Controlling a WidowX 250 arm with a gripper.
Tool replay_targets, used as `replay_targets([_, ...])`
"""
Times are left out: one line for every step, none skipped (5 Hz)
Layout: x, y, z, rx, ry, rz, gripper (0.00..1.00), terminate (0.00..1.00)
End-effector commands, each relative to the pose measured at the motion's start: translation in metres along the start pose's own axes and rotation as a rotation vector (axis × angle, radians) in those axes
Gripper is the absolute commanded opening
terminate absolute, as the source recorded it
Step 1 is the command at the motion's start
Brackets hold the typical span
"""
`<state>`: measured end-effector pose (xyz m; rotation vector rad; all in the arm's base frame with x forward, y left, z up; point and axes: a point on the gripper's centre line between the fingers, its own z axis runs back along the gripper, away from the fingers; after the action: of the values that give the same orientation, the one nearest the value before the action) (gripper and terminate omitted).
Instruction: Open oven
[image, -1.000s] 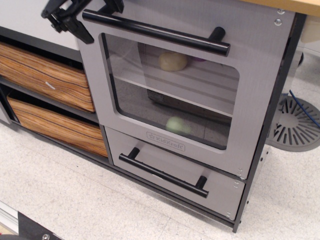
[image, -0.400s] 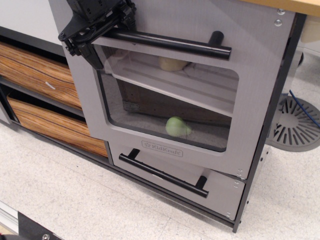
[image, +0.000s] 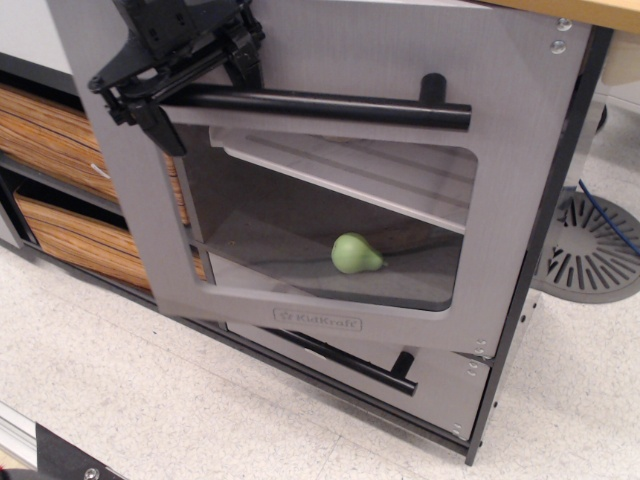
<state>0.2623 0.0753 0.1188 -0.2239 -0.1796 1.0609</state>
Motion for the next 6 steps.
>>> replay_targets([-0.011,-0.006,0.060,-0.095,0.027,-0.067,1.00,0.00])
replay_targets([-0.027,0.014,0.049,0.031,0.061,-0.200,1.00,0.00])
replay_targets([-0.027,0.043,0.020,0.213,0.103,-0.337,1.00,0.00])
replay_targets([-0.012,0.069,-0.003,0.282,0.128,-0.455,1.00,0.00])
replay_targets([0.016,0.094,-0.012,0.298,0.091,-0.473,1.00,0.00])
replay_targets([0.043,0.113,-0.016,0.237,0.045,-0.558,1.00,0.00])
